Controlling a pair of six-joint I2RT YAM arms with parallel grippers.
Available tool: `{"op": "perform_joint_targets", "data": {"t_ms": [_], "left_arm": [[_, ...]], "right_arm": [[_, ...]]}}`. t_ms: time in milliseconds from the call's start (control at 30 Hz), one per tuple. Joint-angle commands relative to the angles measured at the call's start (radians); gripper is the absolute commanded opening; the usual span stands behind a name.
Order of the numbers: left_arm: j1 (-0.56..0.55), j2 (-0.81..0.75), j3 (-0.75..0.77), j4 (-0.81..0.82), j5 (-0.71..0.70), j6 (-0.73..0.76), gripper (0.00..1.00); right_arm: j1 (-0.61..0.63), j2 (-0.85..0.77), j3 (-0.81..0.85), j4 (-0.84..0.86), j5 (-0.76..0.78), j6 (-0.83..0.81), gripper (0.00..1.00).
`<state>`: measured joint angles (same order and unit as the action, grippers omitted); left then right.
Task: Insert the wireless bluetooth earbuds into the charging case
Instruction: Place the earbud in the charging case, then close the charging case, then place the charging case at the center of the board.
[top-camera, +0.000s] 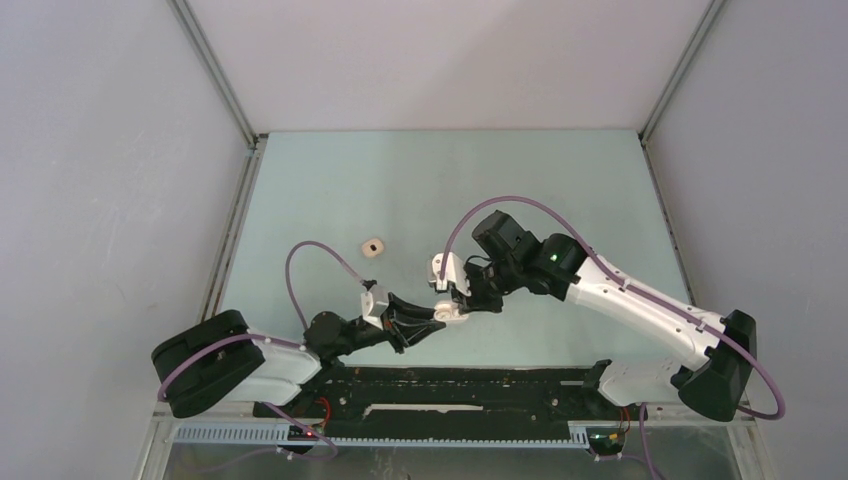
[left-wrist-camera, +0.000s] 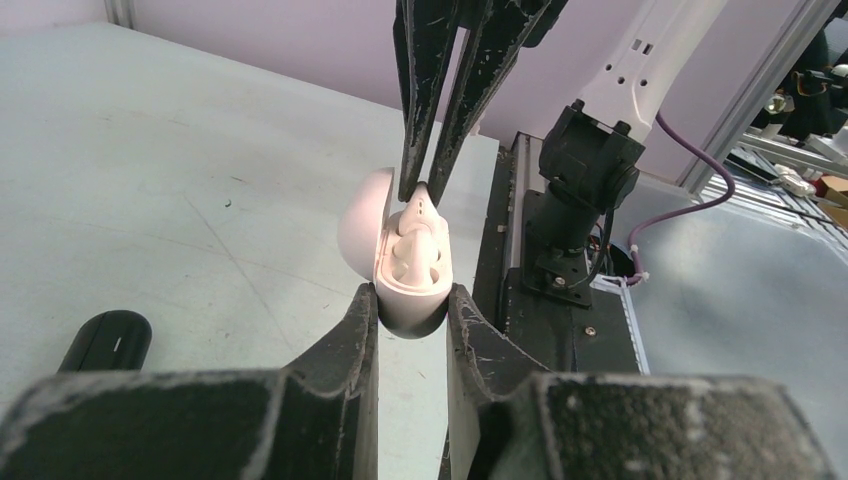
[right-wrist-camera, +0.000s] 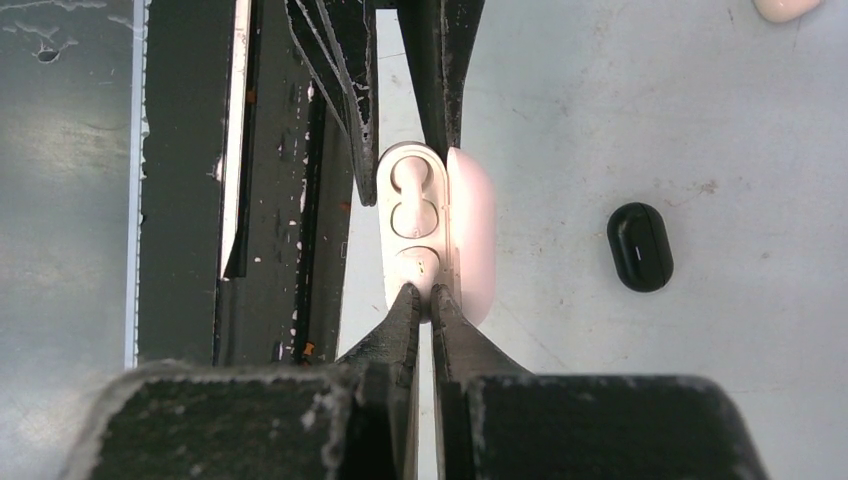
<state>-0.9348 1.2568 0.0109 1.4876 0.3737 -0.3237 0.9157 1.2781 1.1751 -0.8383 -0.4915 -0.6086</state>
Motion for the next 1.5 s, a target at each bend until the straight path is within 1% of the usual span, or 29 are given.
{"op": "perform_joint_targets", "data": {"t_ms": [0, 67, 200, 333, 467, 500, 533, 567, 633, 667, 700, 767, 800, 933, 1067, 1167, 1233, 1300, 1333, 1400, 1467], "left_arm": [[0.008, 0.008, -0.032, 0.102, 0.019, -0.01, 0.0], [0.009, 0.011, -0.031, 0.103, 0.021, -0.011, 0.0], [0.011, 0.013, -0.029, 0.103, 0.023, -0.011, 0.0], [0.011, 0.016, -0.03, 0.102, 0.024, -0.011, 0.0], [0.013, 0.022, -0.026, 0.098, 0.026, -0.011, 0.0], [0.012, 0.023, -0.025, 0.096, 0.027, -0.011, 0.0], [0.012, 0.025, -0.022, 0.095, 0.031, -0.011, 0.0], [0.012, 0.027, -0.019, 0.09, 0.036, -0.011, 0.0], [0.013, 0.033, -0.019, 0.083, 0.044, -0.01, 0.0], [0.012, 0.038, -0.019, 0.084, 0.052, -0.012, 0.0], [0.012, 0.043, -0.019, 0.087, 0.057, -0.013, 0.0], [0.012, 0.054, -0.019, 0.1, 0.063, -0.019, 0.0], [0.012, 0.059, -0.003, 0.103, 0.065, -0.022, 0.0], [0.012, 0.057, 0.009, 0.103, 0.059, -0.026, 0.0], [0.014, 0.044, -0.002, 0.103, 0.011, -0.046, 0.0], [0.031, 0.048, -0.005, 0.102, -0.071, -0.095, 0.0], [0.051, 0.05, -0.005, 0.103, -0.121, -0.14, 0.0], [0.069, 0.055, -0.034, 0.103, -0.146, -0.175, 0.0], [0.072, 0.059, -0.033, 0.103, -0.146, -0.177, 0.0], [0.072, 0.074, -0.024, 0.103, -0.137, -0.174, 0.0], [0.073, 0.102, -0.019, 0.102, -0.119, -0.182, 0.0]], "right_arm": [[0.014, 0.012, 0.036, 0.014, 0.005, 0.004, 0.02], [0.02, 0.017, 0.036, 0.016, 0.006, 0.009, 0.06], [0.025, 0.017, 0.035, 0.019, 0.014, 0.016, 0.19], [0.018, -0.016, 0.047, -0.011, 0.009, -0.001, 0.22], [-0.032, -0.076, 0.076, -0.076, -0.089, -0.023, 0.25], [-0.05, -0.093, 0.081, -0.091, -0.117, -0.03, 0.27], [-0.071, -0.11, 0.081, -0.096, -0.143, -0.033, 0.31], [-0.093, -0.127, 0.08, -0.097, -0.165, -0.037, 0.35], [-0.145, -0.132, 0.061, -0.086, -0.214, -0.031, 0.6], [-0.165, -0.122, 0.047, -0.072, -0.224, -0.012, 0.76], [-0.175, -0.106, 0.04, -0.068, -0.231, -0.005, 0.85], [-0.174, -0.056, 0.038, -0.077, -0.242, -0.008, 0.96], [-0.167, -0.034, 0.038, -0.074, -0.252, -0.009, 0.99], [-0.114, 0.035, 0.04, -0.037, -0.236, -0.006, 1.0], [-0.022, 0.082, 0.043, -0.051, -0.183, -0.014, 1.0], [0.036, 0.049, 0.044, -0.082, -0.135, -0.029, 1.0], [0.038, 0.0, 0.043, -0.105, -0.115, -0.031, 1.0], [0.007, -0.063, 0.043, -0.142, -0.127, -0.043, 1.0], [-0.035, -0.103, 0.037, -0.143, -0.124, -0.033, 1.0], [-0.131, -0.186, 0.007, -0.087, -0.067, 0.003, 1.0], [-0.244, -0.271, -0.057, 0.035, 0.0, 0.062, 1.0]]}}
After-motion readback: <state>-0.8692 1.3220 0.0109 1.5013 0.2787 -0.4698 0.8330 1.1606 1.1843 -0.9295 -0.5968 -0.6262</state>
